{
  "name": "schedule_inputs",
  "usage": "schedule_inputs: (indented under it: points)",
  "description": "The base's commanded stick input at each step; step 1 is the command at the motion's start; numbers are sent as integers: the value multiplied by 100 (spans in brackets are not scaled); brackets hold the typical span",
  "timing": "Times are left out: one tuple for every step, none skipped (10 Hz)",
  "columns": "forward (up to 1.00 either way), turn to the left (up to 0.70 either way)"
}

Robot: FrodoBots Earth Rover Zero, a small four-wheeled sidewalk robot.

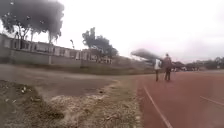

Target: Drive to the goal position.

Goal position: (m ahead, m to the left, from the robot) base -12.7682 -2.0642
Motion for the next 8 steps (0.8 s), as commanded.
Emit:
schedule_inputs:
  points:
    - [0, 0]
    - [0, 0]
    - [0, 0]
    - [0, 0]
    - [50, -55]
    - [69, -36]
    - [70, -35]
    - [70, -35]
